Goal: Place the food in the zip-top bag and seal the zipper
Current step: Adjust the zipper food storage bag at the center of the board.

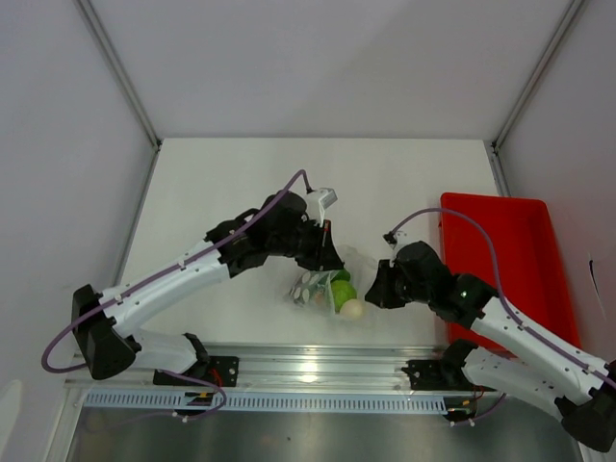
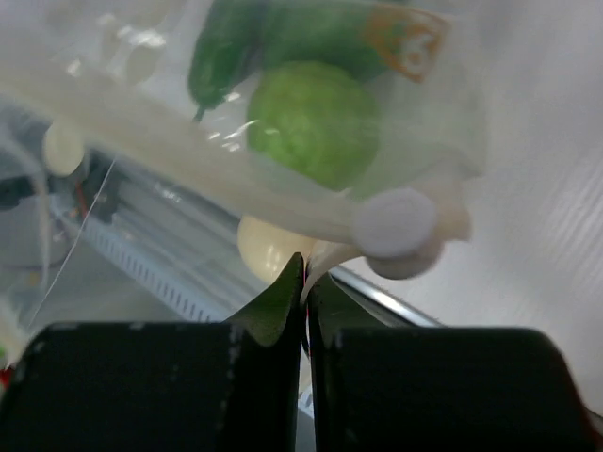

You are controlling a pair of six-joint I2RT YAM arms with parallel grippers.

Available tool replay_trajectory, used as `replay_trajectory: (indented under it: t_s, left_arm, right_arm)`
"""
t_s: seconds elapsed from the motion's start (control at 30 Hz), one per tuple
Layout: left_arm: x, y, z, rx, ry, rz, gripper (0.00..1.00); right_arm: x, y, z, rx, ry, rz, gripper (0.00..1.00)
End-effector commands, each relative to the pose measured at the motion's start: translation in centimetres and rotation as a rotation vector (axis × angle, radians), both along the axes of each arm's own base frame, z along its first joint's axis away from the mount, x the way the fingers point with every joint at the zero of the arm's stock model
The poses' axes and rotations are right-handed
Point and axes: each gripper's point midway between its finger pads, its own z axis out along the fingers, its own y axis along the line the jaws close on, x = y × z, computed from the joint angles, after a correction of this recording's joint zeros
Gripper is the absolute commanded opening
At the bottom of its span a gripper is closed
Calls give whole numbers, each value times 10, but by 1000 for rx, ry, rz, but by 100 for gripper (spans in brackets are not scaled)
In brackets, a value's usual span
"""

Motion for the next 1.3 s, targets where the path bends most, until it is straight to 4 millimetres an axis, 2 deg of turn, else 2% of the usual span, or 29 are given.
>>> replay_trajectory:
  t_s: [0.0,0.07,0.17,0.3,0.37,0.43,0.6,0.77,0.9,0.97,1.0,1.13,1.17,1.27]
  left_arm:
    - [-7,1,16,-45,-38,-27,1]
    - [-10,0,13,-40,-44,-40,1]
    - [-18,-3,15,-47,-74,-81,1]
    - [-39,-9,17,-55,-136,-145,1]
    - [-45,-10,19,-69,-152,-157,1]
    - [-54,-10,15,-70,-153,-179,1]
    - [-70,-9,19,-91,-202,-230,0]
    - [-82,-9,26,-98,-282,-285,1]
    - [-78,-8,27,-88,-313,-274,2]
    - [-77,-7,27,-86,-331,-274,13]
    - [-76,-7,30,-93,-340,-271,27]
    - [-75,-6,30,-79,-370,-290,51]
    - [-76,-7,30,-75,-376,-298,61]
    - [-76,-3,28,-62,-399,-312,71]
  right_arm:
    - [-14,22,40,132,-60,52,4]
    - [-24,25,47,137,-59,57,0]
    - [-33,25,59,160,-50,24,0]
    - [-36,23,82,249,-36,-88,0]
    - [-36,23,100,325,-48,-119,0]
    - [-33,20,112,378,-61,-166,0]
    - [-23,16,114,391,-55,-256,0]
    - [-23,25,114,441,-5,-284,0]
    - [-23,28,109,409,7,-290,0]
    - [-23,29,109,407,12,-301,0]
    - [-23,29,108,405,16,-304,0]
    - [-24,26,111,436,32,-348,0]
    - [-24,25,112,444,34,-356,0]
    - [-24,25,113,462,46,-386,0]
